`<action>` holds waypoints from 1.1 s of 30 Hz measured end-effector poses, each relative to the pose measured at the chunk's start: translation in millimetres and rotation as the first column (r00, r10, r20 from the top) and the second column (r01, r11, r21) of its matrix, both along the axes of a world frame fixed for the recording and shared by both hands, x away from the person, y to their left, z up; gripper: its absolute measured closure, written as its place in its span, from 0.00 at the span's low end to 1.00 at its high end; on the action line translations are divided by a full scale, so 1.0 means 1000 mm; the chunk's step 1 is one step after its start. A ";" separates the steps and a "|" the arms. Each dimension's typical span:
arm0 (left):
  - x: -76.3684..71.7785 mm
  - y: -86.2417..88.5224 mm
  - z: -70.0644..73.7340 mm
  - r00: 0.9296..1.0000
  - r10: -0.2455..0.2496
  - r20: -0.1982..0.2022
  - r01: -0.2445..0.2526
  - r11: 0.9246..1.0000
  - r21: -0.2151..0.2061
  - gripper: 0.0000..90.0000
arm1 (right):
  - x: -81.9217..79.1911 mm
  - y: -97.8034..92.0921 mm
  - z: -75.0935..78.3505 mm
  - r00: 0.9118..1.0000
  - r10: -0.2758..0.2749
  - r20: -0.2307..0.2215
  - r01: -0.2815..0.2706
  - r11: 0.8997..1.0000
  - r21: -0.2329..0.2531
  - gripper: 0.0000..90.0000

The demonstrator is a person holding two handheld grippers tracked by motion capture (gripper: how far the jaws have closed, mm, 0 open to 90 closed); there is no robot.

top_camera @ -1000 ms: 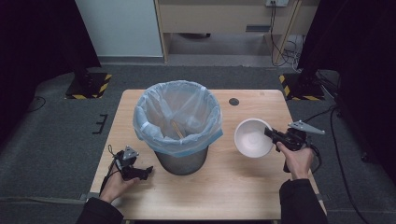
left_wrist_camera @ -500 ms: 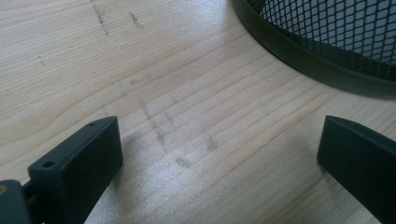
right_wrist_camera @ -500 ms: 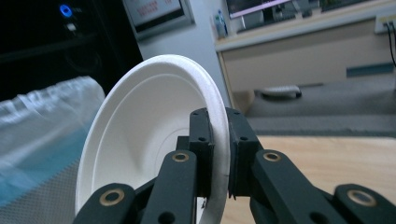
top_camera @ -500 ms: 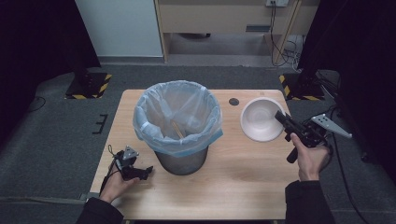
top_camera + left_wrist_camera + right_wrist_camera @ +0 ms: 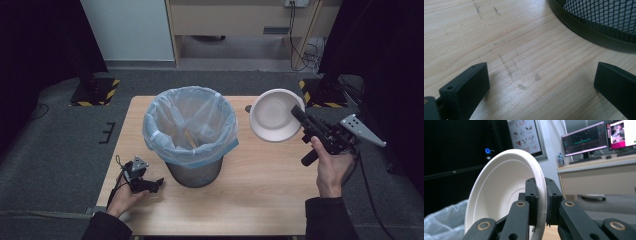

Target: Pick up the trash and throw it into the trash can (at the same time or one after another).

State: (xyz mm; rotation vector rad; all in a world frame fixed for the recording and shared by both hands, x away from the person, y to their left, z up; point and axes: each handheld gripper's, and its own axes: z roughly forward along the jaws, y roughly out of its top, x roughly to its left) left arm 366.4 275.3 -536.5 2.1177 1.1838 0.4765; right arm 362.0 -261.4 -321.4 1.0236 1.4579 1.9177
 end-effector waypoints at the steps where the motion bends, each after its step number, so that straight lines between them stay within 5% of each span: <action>1: 0.000 0.000 0.000 1.000 0.000 0.000 0.000 1.000 0.000 0.00 | 0.000 0.001 0.001 1.000 0.002 0.004 -0.002 1.000 0.000 0.92; 9: 0.000 0.000 0.000 1.000 0.000 0.000 0.000 1.000 0.000 0.00 | 0.006 0.021 0.017 0.998 0.031 0.045 -0.032 0.999 0.024 0.92; 33: 0.000 0.000 0.000 1.000 0.002 0.001 -0.002 1.000 -0.002 0.00 | 0.034 0.112 0.052 0.989 0.139 0.041 -0.135 0.986 -0.095 0.92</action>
